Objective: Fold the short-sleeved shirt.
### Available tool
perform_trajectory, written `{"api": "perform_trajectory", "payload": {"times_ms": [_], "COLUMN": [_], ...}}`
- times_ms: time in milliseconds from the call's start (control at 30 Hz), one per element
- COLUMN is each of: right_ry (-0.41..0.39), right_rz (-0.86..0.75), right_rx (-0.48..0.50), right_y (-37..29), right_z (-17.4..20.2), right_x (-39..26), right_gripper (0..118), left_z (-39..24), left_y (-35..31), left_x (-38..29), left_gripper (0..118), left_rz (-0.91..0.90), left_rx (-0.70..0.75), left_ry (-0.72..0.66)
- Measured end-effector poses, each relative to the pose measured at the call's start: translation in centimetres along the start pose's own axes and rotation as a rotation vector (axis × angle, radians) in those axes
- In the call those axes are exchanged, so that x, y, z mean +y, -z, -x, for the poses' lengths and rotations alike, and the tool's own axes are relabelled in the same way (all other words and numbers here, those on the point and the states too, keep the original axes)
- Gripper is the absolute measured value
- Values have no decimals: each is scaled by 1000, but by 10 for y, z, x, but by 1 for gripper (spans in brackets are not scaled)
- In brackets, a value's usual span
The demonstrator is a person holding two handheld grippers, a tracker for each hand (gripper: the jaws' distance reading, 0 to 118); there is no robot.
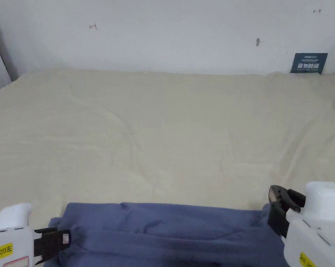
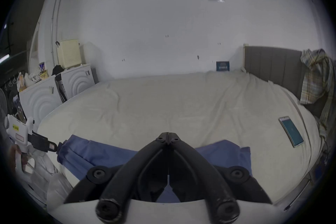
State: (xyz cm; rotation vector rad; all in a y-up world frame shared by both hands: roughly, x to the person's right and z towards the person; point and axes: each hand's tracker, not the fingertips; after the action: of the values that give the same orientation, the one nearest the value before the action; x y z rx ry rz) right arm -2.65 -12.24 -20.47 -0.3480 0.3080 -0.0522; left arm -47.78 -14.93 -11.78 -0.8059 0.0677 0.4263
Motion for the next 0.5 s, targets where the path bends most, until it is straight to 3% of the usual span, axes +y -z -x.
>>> {"api": "perform_trajectory", "payload": {"times_ms": [133,300,333,400,433,500], "right_ry": [-22,-29,-27,12,36,31], "right_rz": [22,1,4,48,64,70], "right_rx": [73,118,120,160,188,189], "right_y": [9,10,12,14,15,17], "right_z": [38,66,71,76,77,79], "right_x": [4,6,7,9,10,12], "right_gripper": [0,0,0,0,0,0], "left_z": [23,48,59,70,84,98], "left_y": [-6,-9,-6,0,5,15], "left_x": [5,17,22,26,29,34], "left_gripper": [0,2,23,85,105,107], "left_rz": [-18,-41,-44,-41,-7,5], "left_rx": [23,-76,-96,-214,-132,-164], "left_ry": [-35,-91,-104,-153,-140,-200]}}
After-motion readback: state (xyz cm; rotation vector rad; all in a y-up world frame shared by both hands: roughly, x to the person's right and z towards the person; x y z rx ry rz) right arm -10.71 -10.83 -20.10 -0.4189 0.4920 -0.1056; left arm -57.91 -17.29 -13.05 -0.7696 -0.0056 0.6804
